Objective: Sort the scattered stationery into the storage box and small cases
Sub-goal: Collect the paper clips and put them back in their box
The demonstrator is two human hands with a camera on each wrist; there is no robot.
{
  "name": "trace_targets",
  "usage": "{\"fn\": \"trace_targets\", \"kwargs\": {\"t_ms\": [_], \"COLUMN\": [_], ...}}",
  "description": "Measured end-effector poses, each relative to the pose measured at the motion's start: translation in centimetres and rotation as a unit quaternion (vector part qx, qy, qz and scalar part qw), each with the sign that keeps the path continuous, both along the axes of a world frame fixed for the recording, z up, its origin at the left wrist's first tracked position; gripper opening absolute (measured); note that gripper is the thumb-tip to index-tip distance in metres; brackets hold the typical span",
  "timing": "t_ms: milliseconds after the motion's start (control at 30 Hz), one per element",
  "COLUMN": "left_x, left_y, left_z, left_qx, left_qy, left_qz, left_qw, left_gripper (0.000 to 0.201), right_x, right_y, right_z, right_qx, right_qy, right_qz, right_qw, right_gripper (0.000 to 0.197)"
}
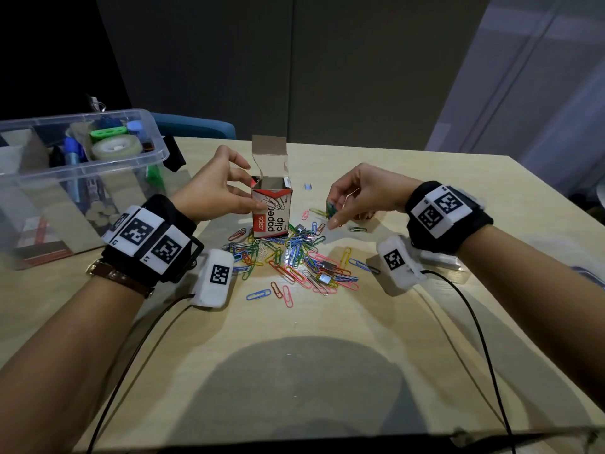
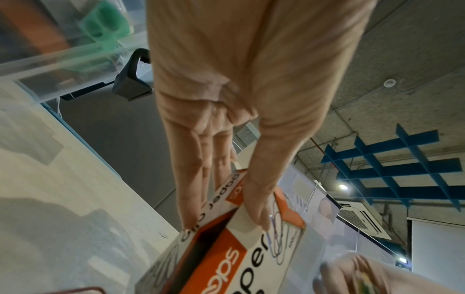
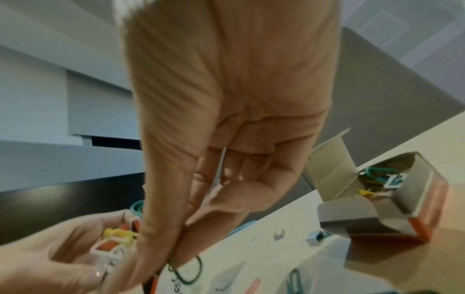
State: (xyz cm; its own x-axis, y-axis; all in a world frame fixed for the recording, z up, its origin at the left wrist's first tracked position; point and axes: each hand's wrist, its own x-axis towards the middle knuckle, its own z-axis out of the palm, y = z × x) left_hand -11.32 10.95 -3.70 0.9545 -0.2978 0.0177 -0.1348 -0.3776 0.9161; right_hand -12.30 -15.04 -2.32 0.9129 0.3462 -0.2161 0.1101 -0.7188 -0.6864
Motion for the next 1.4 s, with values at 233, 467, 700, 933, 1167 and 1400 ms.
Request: {"fn": "trace_targets", "kwargs": {"t_ms": [233, 467, 700, 933, 1167, 1400], "left_x": [0.1, 0.1, 0.0, 0.1, 0.2, 0.1], "left_y": [0.1, -0.1, -0.1, 0.0, 0.0, -0.2], "left_z": [0.0, -0.2, -0.4, -0.5, -0.6, -0.6], "left_qx": [-0.003, -0.018, -0.007, -0.009, -0.009, -0.014], "left_qy": [0.000, -0.008, -0.039, -0.039, -0.037, -0.030], "left_qz": [0.000, -0.006, -0.021, -0.025, -0.027, -0.031], "left_qw": [1.000, 1.000, 0.999, 0.999, 0.999, 0.999], "left_gripper": [0.059, 0.060, 0.060, 0.062, 0.062, 0.059], "right_x": [-0.1, 0.4, 1.3, 1.2, 1.7, 1.2], "right_y": [0.7, 4.6, 7.7, 7.2, 7.5, 8.3], "right_z": [2.2, 2.9, 1.1, 2.2, 2.2, 4.0], "right_qx": [0.105, 0.208, 0.002, -0.001, -0.122, -0.231], "right_qy": [-0.028, -0.094, -0.223, -0.245, -0.265, -0.267], "right_qz": [0.000, -0.047, -0.057, -0.018, 0.005, 0.042], "right_qw": [0.994, 0.972, 0.973, 0.969, 0.956, 0.935], "right_gripper": [0.028, 0.029, 0.017, 0.015, 0.009, 0.006]}}
